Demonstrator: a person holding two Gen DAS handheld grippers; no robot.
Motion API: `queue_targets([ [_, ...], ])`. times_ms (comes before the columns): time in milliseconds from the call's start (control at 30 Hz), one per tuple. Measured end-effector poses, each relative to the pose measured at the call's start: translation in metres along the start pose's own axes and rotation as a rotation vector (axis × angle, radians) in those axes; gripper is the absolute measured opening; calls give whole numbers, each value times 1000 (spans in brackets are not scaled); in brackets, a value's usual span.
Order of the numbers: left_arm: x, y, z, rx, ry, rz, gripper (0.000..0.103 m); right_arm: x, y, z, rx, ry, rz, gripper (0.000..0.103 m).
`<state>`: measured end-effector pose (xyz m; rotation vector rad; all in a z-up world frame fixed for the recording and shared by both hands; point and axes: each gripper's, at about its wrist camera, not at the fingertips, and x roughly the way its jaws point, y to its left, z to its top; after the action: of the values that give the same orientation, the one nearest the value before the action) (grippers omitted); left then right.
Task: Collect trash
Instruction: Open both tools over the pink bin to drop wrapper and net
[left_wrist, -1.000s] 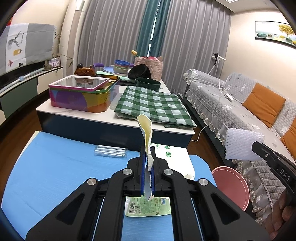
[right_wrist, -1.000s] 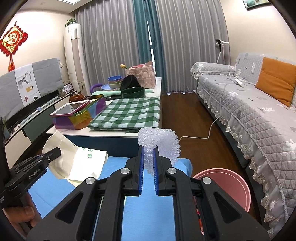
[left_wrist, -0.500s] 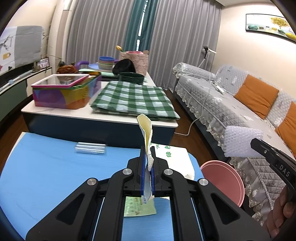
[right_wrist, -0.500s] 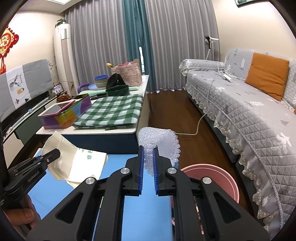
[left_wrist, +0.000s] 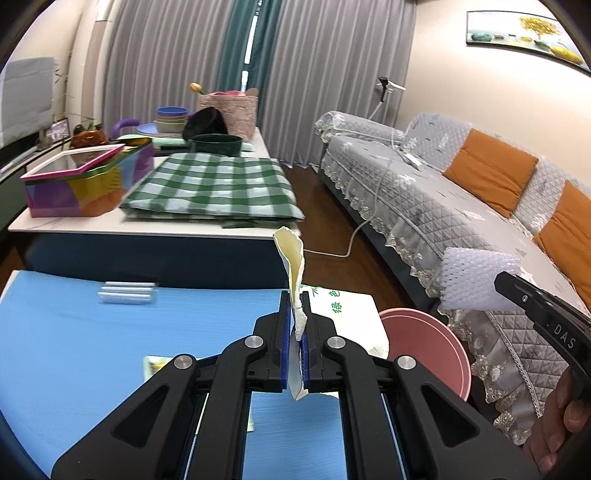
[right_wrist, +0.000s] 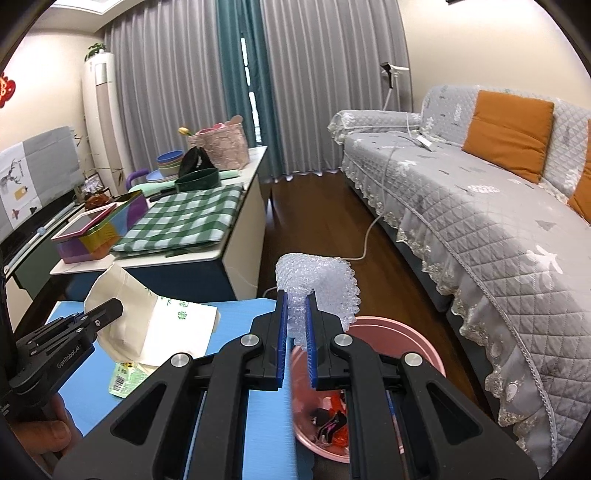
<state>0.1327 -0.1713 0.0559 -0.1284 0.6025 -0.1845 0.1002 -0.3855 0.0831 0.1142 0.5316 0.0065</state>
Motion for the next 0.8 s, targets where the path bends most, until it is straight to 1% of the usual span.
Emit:
queue_targets([
  [600, 37, -71, -16, 53, 47, -109, 5, 4, -69, -12, 76, 27, -106, 10],
  [800, 52, -99, -25, 92, 74, -135, 5, 7, -88, -17, 95, 36, -136, 10],
])
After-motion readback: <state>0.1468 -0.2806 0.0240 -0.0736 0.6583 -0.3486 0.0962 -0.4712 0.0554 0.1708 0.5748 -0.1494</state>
